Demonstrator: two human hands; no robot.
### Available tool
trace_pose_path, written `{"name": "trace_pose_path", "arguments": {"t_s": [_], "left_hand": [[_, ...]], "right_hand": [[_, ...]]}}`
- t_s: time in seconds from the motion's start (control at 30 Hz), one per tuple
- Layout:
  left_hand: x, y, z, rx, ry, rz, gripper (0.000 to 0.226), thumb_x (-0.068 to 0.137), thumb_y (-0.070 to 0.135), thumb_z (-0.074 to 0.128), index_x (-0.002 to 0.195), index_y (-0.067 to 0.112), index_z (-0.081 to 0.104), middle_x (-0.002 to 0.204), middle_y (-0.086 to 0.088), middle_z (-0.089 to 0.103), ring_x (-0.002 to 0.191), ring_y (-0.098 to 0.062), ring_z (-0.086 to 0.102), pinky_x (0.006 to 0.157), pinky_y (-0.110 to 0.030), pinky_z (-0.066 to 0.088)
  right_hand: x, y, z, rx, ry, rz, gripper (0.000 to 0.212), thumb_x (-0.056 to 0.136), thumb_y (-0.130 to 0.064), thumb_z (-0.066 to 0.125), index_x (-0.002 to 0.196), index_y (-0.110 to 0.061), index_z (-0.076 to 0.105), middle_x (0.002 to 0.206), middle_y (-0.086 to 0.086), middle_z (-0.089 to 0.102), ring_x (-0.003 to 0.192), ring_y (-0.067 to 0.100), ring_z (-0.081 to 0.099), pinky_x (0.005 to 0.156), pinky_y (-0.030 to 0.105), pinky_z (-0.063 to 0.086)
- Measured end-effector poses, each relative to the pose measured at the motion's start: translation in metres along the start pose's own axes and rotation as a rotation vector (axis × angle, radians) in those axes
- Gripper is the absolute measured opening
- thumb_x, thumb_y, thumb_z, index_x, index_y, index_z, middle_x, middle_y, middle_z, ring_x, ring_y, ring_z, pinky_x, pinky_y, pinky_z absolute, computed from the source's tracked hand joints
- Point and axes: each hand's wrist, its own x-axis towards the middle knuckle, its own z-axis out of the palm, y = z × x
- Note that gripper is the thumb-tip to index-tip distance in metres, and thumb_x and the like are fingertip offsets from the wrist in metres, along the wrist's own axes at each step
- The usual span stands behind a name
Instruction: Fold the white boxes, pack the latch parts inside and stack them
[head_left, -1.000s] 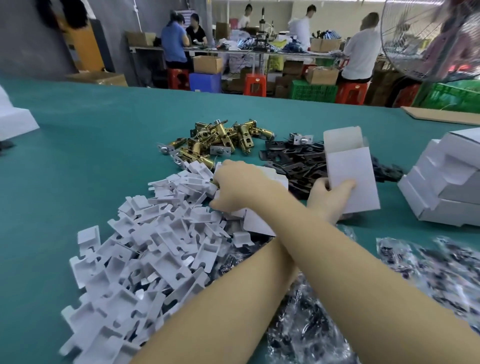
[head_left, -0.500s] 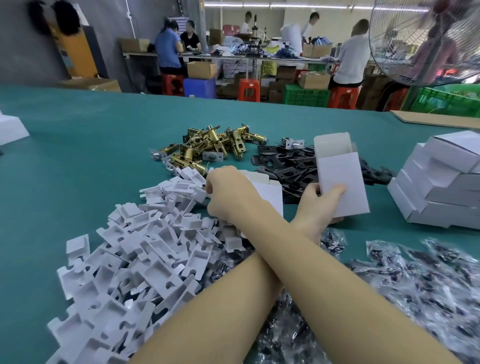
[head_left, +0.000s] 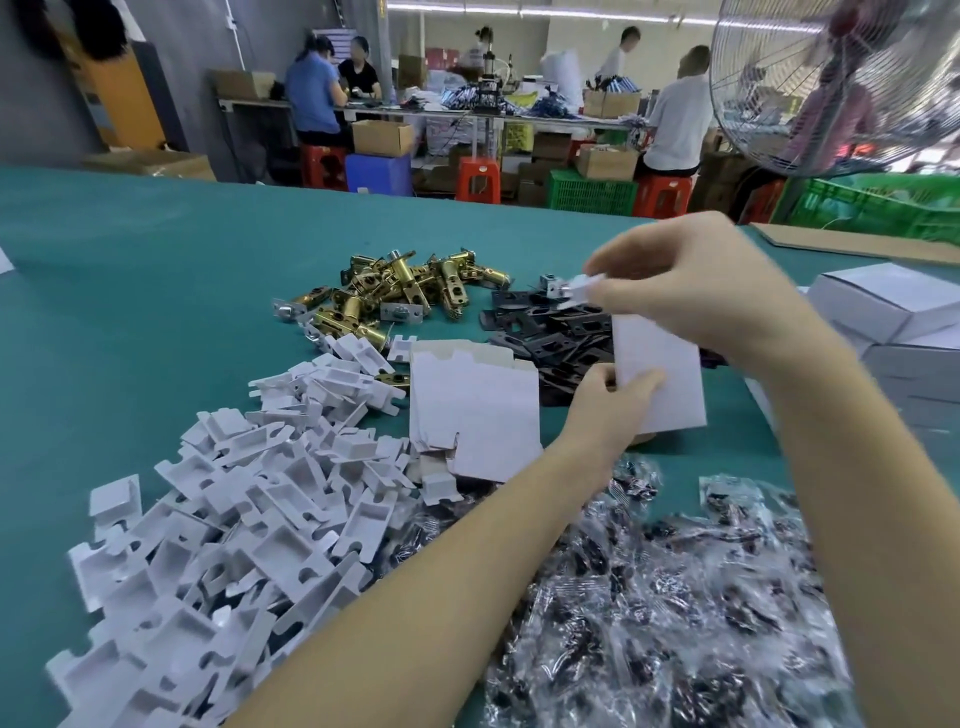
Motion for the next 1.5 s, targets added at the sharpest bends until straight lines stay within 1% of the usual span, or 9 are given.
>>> {"name": "trace_pose_path", "arguments": {"t_s": [0.1,0.23,0.47,0.6,0.77,1.07,1.2,1.4,1.5], "left_hand": [[0.003,-0.002,-0.001,0.007,-0.006,0.017,0.017,0.1,0.023,0.063,0.112,0.018,0.052,0.118,-0.005,0.063,0.106,-0.021,0.064,0.094,-0.04,0.058],[0.003,-0.003,-0.001,0.05,0.007,0.025,0.016,0.098,0.023,0.065,0.11,0.019,0.055,0.118,-0.007,0.064,0.113,-0.025,0.065,0.098,-0.046,0.057],[-0.002,-0.001,0.0,0.128,-0.008,0.079,0.017,0.094,0.021,0.07,0.105,0.02,0.058,0.116,-0.006,0.067,0.111,-0.025,0.066,0.1,-0.047,0.055],[-0.005,-0.005,0.003,0.218,0.017,0.174,0.015,0.091,0.017,0.071,0.1,0.02,0.06,0.108,-0.006,0.066,0.096,-0.019,0.062,0.088,-0.036,0.053],[-0.008,-0.005,0.001,0.271,0.076,0.257,0.017,0.089,0.016,0.071,0.101,0.018,0.06,0.111,-0.011,0.067,0.093,-0.017,0.059,0.083,-0.031,0.049],[-0.015,-0.004,0.003,0.298,0.031,0.299,0.029,0.076,0.024,0.07,0.101,0.013,0.06,0.11,-0.015,0.066,0.086,-0.016,0.056,0.076,-0.031,0.047],[-0.01,-0.006,0.003,0.273,0.046,0.277,0.015,0.088,0.016,0.071,0.097,0.017,0.059,0.105,-0.012,0.066,0.088,-0.017,0.057,0.08,-0.032,0.047],[-0.004,-0.003,0.002,0.106,0.15,0.176,0.016,0.095,0.025,0.065,0.109,0.02,0.058,0.109,-0.001,0.065,0.098,-0.016,0.063,0.088,-0.039,0.056],[-0.004,0.0,0.003,0.029,0.253,0.145,0.03,0.093,0.03,0.063,0.119,0.018,0.056,0.114,-0.003,0.066,0.106,-0.023,0.065,0.096,-0.052,0.057]], "right_hand": [[-0.014,0.037,-0.028,-0.009,0.089,0.104,0.019,0.085,-0.017,0.078,0.102,-0.026,0.079,0.091,-0.01,0.077,0.076,-0.002,0.068,0.067,0.018,0.048],[-0.027,0.057,-0.041,0.031,0.167,0.178,0.012,0.092,-0.014,0.071,0.101,-0.018,0.078,0.076,-0.004,0.078,0.073,0.009,0.077,0.075,0.026,0.063],[-0.036,0.06,-0.059,-0.259,0.216,0.037,0.009,0.092,-0.034,0.072,0.092,-0.042,0.076,0.06,-0.023,0.067,0.061,0.008,0.068,0.06,0.029,0.053],[-0.036,0.055,-0.059,-0.354,0.197,0.051,0.009,0.089,-0.031,0.075,0.088,-0.04,0.075,0.082,-0.022,0.07,0.086,0.022,0.065,0.079,0.045,0.058],[-0.034,0.056,-0.06,-0.474,0.195,0.082,0.025,0.085,-0.032,0.079,0.068,-0.046,0.068,0.074,-0.022,0.06,0.088,0.025,0.06,0.07,0.037,0.055],[-0.033,0.05,-0.052,-0.667,-0.112,0.142,0.027,0.09,-0.013,0.059,0.092,-0.031,0.079,0.083,-0.002,0.07,0.076,0.022,0.059,0.072,0.037,0.055],[-0.033,0.053,-0.054,-0.499,-0.04,0.086,0.024,0.093,-0.015,0.059,0.097,-0.031,0.076,0.095,-0.01,0.073,0.078,0.013,0.064,0.082,0.034,0.053],[-0.02,0.084,-0.023,-0.068,0.497,0.03,0.024,0.094,-0.01,0.051,0.104,-0.025,0.067,0.098,-0.015,0.07,0.073,0.002,0.065,0.081,0.03,0.054],[-0.022,0.114,0.007,-0.132,0.346,0.144,0.037,0.093,0.001,0.046,0.117,-0.021,0.064,0.116,-0.003,0.07,0.103,0.009,0.066,0.097,0.025,0.046]]}}
